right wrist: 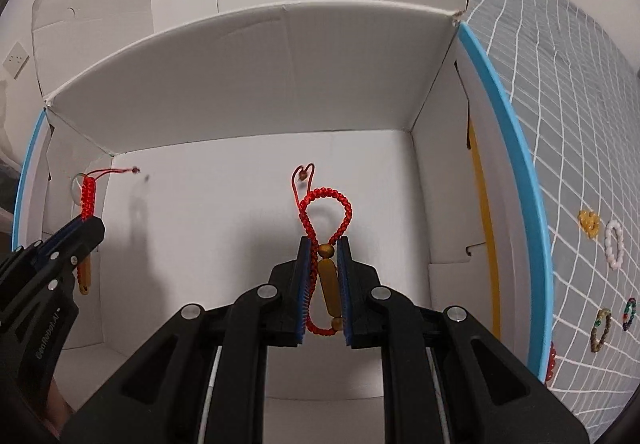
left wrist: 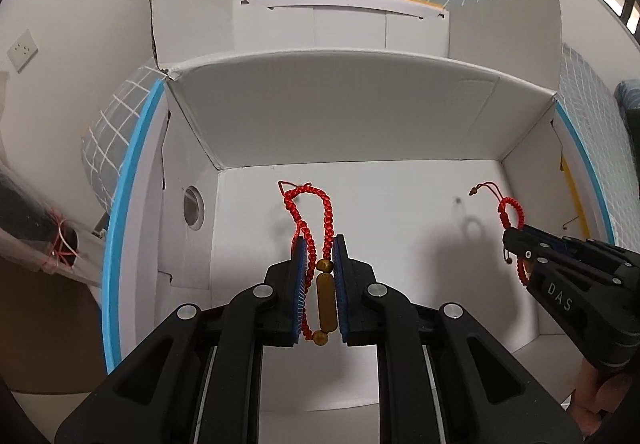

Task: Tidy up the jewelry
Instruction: 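Lower both bracelets into the white box and open both tools, then withdraw both tools from the box back over the bed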

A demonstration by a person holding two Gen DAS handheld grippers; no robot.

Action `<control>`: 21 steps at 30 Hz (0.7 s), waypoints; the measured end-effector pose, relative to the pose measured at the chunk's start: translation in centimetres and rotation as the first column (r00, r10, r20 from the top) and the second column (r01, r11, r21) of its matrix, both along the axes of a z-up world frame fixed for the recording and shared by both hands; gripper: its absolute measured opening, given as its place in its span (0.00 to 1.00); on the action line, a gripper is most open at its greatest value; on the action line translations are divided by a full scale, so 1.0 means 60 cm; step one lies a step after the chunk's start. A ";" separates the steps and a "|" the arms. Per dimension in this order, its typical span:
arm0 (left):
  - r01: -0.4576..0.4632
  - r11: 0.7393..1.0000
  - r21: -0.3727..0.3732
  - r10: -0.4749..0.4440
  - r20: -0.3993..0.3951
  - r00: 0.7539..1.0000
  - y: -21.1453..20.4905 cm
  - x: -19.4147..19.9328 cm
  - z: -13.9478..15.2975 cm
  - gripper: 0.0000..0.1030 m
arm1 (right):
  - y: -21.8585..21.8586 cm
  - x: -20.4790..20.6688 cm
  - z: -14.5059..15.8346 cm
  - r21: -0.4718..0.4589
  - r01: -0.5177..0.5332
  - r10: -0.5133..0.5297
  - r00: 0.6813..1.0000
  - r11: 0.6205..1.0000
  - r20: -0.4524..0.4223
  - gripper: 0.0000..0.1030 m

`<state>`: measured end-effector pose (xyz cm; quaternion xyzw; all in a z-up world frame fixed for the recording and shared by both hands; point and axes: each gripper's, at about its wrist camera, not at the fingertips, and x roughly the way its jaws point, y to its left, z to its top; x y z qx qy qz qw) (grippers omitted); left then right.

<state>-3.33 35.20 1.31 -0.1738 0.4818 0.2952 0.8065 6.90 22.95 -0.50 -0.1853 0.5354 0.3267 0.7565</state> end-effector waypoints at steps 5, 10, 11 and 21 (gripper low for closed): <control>0.007 1.000 -0.003 -0.007 -0.012 1.000 0.002 0.004 -0.002 0.16 | 0.003 0.012 -0.004 -0.010 -0.006 0.005 1.000 1.000 -0.024 0.15; -0.008 1.000 0.000 0.008 -0.002 1.000 0.003 0.001 0.003 0.37 | -0.005 0.007 0.011 0.016 -0.008 0.008 1.000 1.000 0.000 0.49; -0.008 1.000 -0.001 0.008 0.009 1.000 0.002 -0.001 0.008 0.49 | -0.008 0.005 0.014 0.020 -0.012 0.012 1.000 1.000 0.002 0.56; -0.011 0.998 0.066 0.008 0.048 0.999 -0.009 -0.012 0.038 0.87 | 0.010 -0.005 0.037 0.035 -0.044 0.043 0.998 0.998 0.037 0.77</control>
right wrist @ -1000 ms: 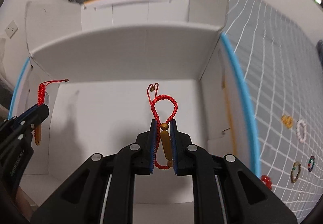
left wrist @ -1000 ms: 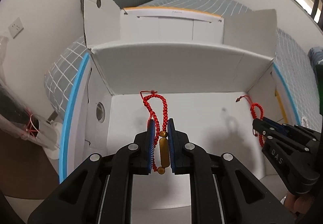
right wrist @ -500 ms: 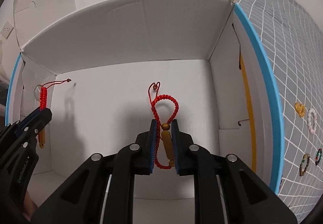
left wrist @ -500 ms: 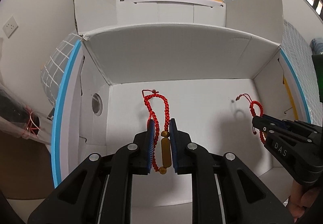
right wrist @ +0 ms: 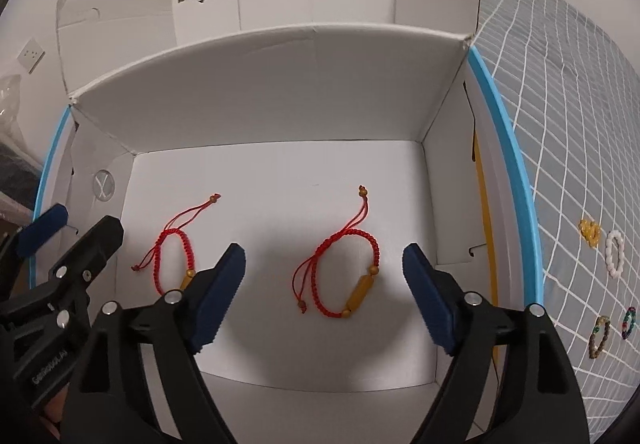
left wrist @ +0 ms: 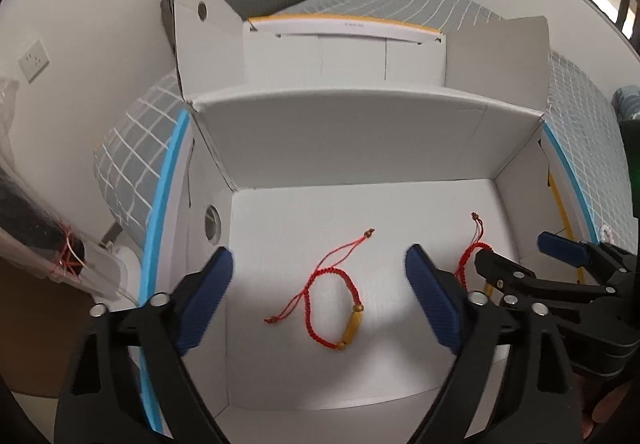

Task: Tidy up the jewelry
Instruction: 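Withdraw both tools from the box back over the bed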

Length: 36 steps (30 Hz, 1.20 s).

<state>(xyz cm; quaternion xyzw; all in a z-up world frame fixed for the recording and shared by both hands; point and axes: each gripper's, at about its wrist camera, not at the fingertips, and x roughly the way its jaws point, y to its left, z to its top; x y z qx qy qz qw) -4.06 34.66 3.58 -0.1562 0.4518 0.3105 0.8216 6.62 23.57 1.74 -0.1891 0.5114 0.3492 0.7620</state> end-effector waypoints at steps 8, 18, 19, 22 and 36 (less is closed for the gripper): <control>-0.027 0.999 0.044 0.026 0.020 0.999 -0.001 -0.013 0.016 0.93 | -0.017 0.005 0.021 0.046 0.021 -0.023 0.999 0.999 0.030 0.93; -0.026 0.999 0.026 0.024 0.063 0.998 -0.006 -0.021 0.035 0.95 | -0.047 0.000 0.056 0.075 0.033 -0.038 0.997 0.997 0.060 0.93; -0.024 0.999 0.026 0.022 0.068 0.997 -0.009 -0.022 0.037 0.95 | -0.052 0.003 0.059 0.079 0.040 -0.045 0.997 0.996 0.066 0.93; -0.003 1.000 0.012 0.002 0.095 0.996 -0.024 -0.018 0.047 0.95 | -0.072 0.010 0.072 0.103 0.060 -0.069 0.994 0.993 0.082 0.93; 0.213 0.977 0.017 -0.213 0.184 0.960 -0.175 0.069 0.063 0.95 | -0.284 0.070 0.140 0.278 0.236 -0.300 0.930 0.931 0.213 0.93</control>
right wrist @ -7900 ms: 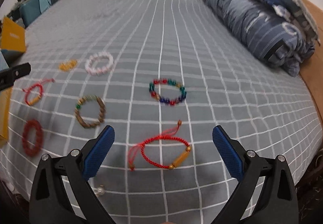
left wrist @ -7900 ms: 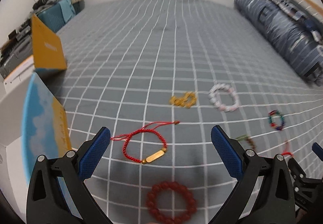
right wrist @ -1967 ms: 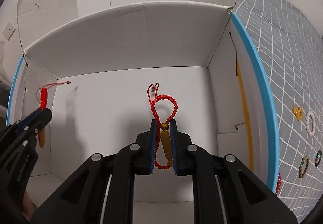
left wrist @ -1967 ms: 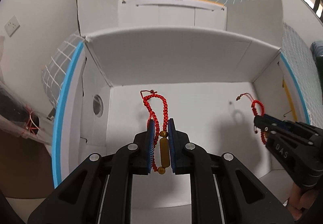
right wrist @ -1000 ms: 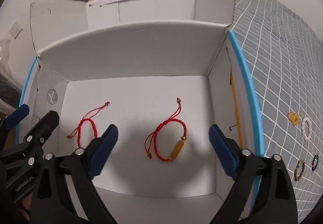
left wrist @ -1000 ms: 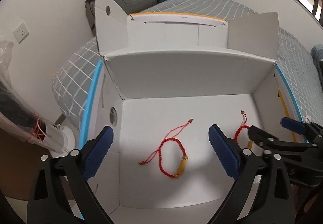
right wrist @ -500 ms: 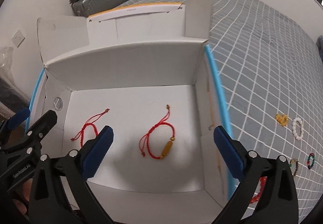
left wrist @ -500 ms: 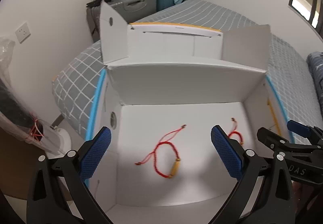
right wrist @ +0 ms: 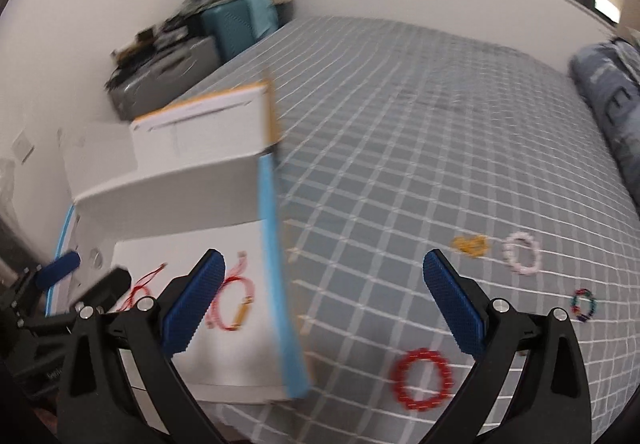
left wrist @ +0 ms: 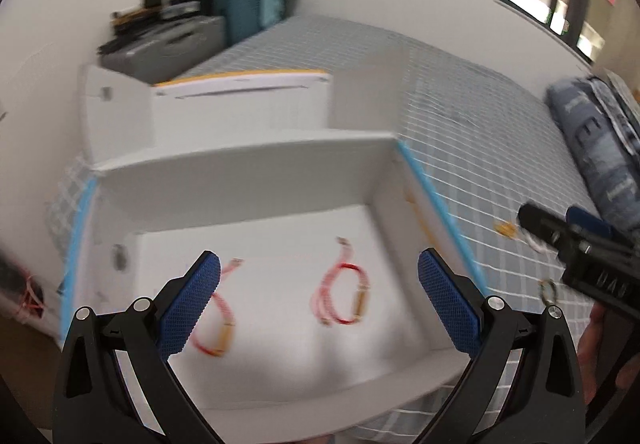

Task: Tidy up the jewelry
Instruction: 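Withdraw both tools from the box back over the bed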

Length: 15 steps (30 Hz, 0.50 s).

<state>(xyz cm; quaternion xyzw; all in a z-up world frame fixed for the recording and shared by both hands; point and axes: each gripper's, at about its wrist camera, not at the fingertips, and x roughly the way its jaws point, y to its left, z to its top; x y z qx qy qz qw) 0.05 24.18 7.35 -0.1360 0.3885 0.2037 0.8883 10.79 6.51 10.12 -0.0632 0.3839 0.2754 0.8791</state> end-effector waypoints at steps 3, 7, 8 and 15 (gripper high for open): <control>0.054 0.998 0.014 -0.054 0.000 0.999 -0.051 0.032 0.000 0.95 | -0.060 0.024 -0.003 0.003 0.056 -0.056 0.998 0.998 0.005 0.93; 0.141 0.990 0.000 -0.141 0.048 0.989 -0.116 0.055 0.005 0.95 | -0.138 0.053 -0.011 -0.003 0.135 -0.135 0.991 0.991 0.002 0.93; 0.169 0.986 -0.006 -0.169 0.060 0.984 -0.134 0.062 0.004 0.95 | -0.154 0.058 -0.014 -0.008 0.154 -0.154 0.988 0.988 0.004 0.93; 0.293 0.956 -0.023 -0.292 0.056 0.955 -0.238 0.107 -0.029 0.95 | -0.283 0.078 -0.053 -0.042 0.272 -0.272 0.962 0.961 0.006 0.93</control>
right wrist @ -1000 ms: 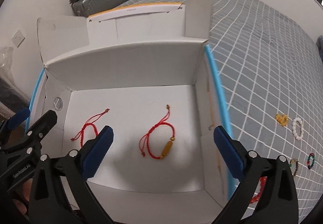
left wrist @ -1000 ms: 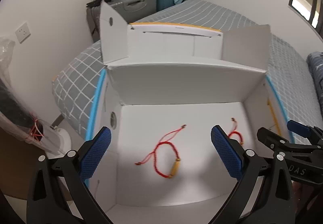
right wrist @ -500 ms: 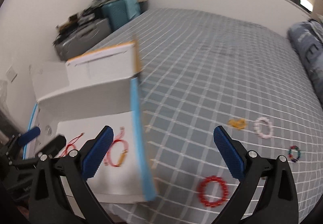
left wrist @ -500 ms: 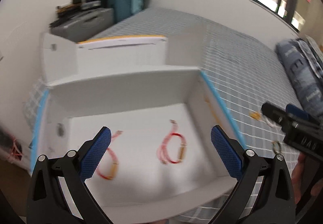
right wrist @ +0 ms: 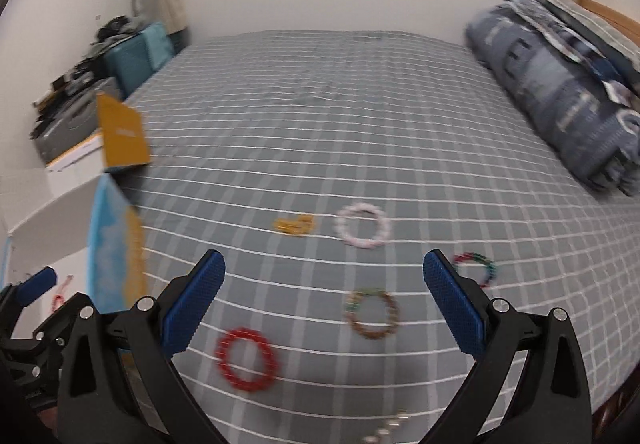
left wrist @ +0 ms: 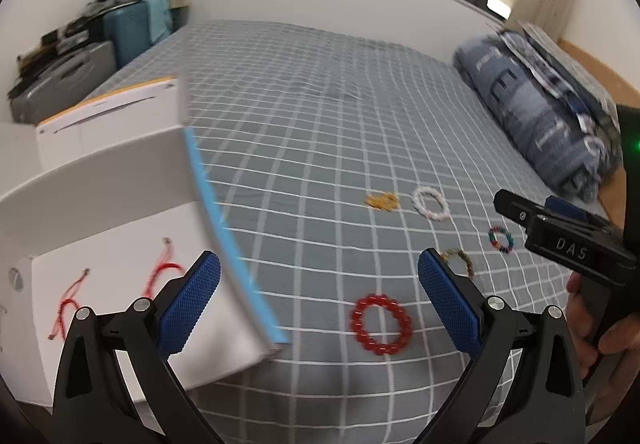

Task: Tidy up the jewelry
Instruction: 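Withdraw both tools from the box back over the bed, then grasp the red bead bracelet with the left tool while the right tool grasps the multicolour glass bead bracelet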

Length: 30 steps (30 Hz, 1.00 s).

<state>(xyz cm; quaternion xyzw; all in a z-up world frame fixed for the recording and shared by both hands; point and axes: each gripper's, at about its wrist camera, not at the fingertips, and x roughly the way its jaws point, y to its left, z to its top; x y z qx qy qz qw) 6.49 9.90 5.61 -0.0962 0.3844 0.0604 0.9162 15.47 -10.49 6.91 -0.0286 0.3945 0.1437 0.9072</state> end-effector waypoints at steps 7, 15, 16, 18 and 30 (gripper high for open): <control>0.075 0.997 0.009 -0.074 -0.046 0.996 -0.079 0.035 -0.061 0.95 | -0.109 0.022 -0.048 -0.007 0.078 -0.078 0.995 0.997 -0.056 0.93; 0.062 0.993 0.104 -0.053 -0.086 0.995 -0.134 0.043 -0.121 0.95 | -0.182 0.060 -0.123 -0.039 0.144 -0.147 0.984 0.989 -0.097 0.93; 0.077 0.994 0.077 -0.071 -0.083 0.994 -0.140 0.045 -0.124 0.95 | -0.186 0.064 -0.130 -0.042 0.148 -0.152 0.983 0.988 -0.100 0.93; 0.086 0.993 0.077 -0.079 -0.086 0.993 -0.148 0.049 -0.129 0.95 | -0.198 0.076 -0.145 -0.047 0.152 -0.156 0.982 0.987 -0.105 0.93; 0.049 0.998 0.051 -0.038 -0.195 0.980 -0.163 0.099 -0.205 0.95 | -0.231 0.161 -0.215 -0.013 0.161 -0.161 0.970 0.987 -0.183 0.93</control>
